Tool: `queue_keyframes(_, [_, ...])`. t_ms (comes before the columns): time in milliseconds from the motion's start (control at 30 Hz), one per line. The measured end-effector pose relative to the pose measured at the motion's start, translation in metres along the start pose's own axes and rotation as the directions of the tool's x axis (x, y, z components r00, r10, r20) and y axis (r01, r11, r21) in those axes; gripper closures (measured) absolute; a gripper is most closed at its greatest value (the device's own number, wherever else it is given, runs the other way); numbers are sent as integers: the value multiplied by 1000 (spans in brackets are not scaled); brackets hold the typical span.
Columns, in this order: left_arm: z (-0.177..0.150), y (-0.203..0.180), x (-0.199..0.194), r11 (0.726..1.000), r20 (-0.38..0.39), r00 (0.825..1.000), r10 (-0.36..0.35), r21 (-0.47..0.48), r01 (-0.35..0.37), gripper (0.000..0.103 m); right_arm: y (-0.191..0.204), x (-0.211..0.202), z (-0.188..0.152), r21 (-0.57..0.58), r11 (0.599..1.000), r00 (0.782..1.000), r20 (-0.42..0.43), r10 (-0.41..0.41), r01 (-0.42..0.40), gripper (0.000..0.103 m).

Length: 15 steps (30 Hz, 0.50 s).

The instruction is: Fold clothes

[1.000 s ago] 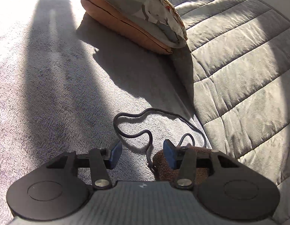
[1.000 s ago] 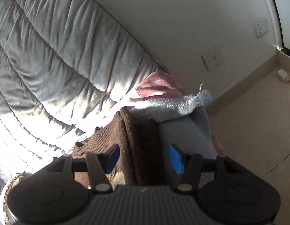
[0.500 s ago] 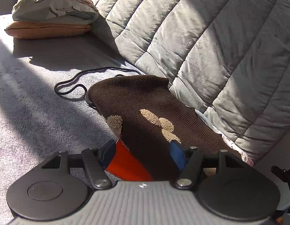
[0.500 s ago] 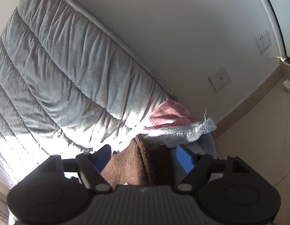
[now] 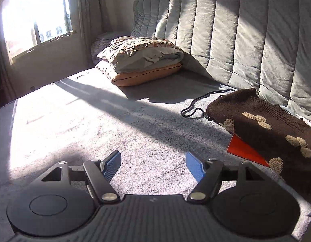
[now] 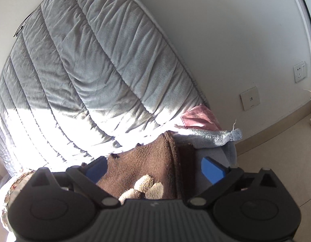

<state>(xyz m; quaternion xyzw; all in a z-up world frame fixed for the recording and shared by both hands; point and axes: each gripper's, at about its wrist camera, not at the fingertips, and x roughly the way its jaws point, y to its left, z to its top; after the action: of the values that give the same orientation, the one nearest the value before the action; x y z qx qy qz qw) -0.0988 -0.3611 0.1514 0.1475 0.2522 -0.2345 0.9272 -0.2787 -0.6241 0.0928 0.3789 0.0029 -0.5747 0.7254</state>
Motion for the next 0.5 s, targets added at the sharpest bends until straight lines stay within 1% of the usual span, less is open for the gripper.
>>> queue_keyframes(133, [-19, 54, -51, 995, 37, 995, 95, 18, -96, 25, 29, -19, -22, -86, 995, 998, -25, 49, -51, 1])
queue_keyframes(200, [-31, 87, -82, 990, 60, 988, 142, -10, -141, 22, 48, -34, -34, -138, 986, 996, -24, 88, -90, 1])
queue_keyframes(267, [-45, 119, -107, 983, 70, 981, 183, -46, -180, 14, 69, -51, -50, -193, 968, 987, -31, 157, -160, 0])
queue_keyframes(300, [-53, 133, -112, 978, 63, 978, 200, -66, -196, 13, 80, -63, -65, -234, 945, 974, -73, 217, -228, 0])
queue_keyframes(333, [-62, 148, -117, 973, 55, 975, 217, -87, -212, 10, 91, -75, -80, -270, 916, 955, -118, 273, -295, 0])
queue_keyframes(367, [-70, 162, -123, 968, 47, 971, 234, -107, -228, 6, 101, -87, -95, -303, 882, 931, -164, 325, -361, 0])
queue_keyframes(400, [-78, 176, -128, 962, 39, 967, 250, -127, -243, 4, 112, -99, -110, -332, 841, 903, -213, 374, -426, 0])
queue_keyframes(433, [-86, 191, -133, 954, 31, 963, 266, -147, -259, 3, 123, -111, -125, -357, 796, 870, -262, 418, -489, 0])
queue_keyframes(467, [-95, 202, -131, 948, 11, 960, 279, -161, -274, 3, 134, -123, -142, -380, 742, 831, -318, 455, -552, 0])
queue_keyframes(500, [-105, 212, -126, 942, -14, 957, 291, -172, -289, 3, 142, -138, -168, -406, 674, 782, -403, 475, -618, 0])
